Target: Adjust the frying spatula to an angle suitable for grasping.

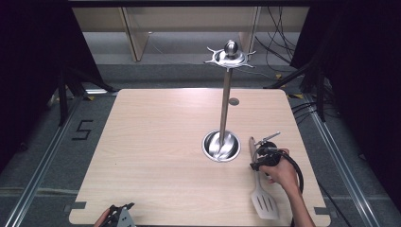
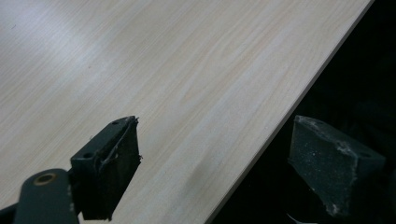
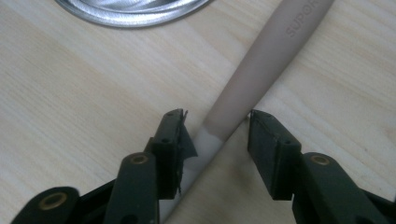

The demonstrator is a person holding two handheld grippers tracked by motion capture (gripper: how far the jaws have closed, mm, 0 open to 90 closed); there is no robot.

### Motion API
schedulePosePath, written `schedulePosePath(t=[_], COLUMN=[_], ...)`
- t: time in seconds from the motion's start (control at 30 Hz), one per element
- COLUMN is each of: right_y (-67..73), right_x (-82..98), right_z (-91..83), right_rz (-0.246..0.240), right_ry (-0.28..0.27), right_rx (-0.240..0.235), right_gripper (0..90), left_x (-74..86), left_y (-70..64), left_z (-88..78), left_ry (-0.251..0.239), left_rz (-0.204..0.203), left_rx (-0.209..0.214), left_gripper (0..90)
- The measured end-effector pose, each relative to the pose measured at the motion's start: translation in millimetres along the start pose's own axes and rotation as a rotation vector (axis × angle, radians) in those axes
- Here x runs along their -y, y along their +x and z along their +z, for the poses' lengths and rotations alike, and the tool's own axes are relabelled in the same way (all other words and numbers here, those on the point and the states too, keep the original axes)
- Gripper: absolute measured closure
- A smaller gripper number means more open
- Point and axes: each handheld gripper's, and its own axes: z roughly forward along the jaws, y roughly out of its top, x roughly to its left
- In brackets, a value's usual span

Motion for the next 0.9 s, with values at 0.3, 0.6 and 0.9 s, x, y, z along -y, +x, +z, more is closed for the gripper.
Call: schedulePosePath(t=[0.3, 0.6, 0.9], right_y=[-6.0, -3.9, -2.5], right_x=[2.7, 3.5, -1.4], right_z=[-6.7, -10.5, -7.0], right_rz=[-0.021, -0.040, -0.076], right_ry=[0.064, 0.124, 0.166], right_rx=[-0.002, 0.010, 0.044], right_gripper=[67.6, 69.8, 69.8], left_x=[0.3, 0.1, 0.3], left_y=[-0.4, -0.5, -1.5], left_z=[0.5, 0.5, 1.1], left_ry=[0.003, 0.010, 0.015], left_rz=[0.000, 0.009, 0.008], left_rx=[-0.008, 0.005, 0.000], left_gripper=[15.4, 15.4, 15.4])
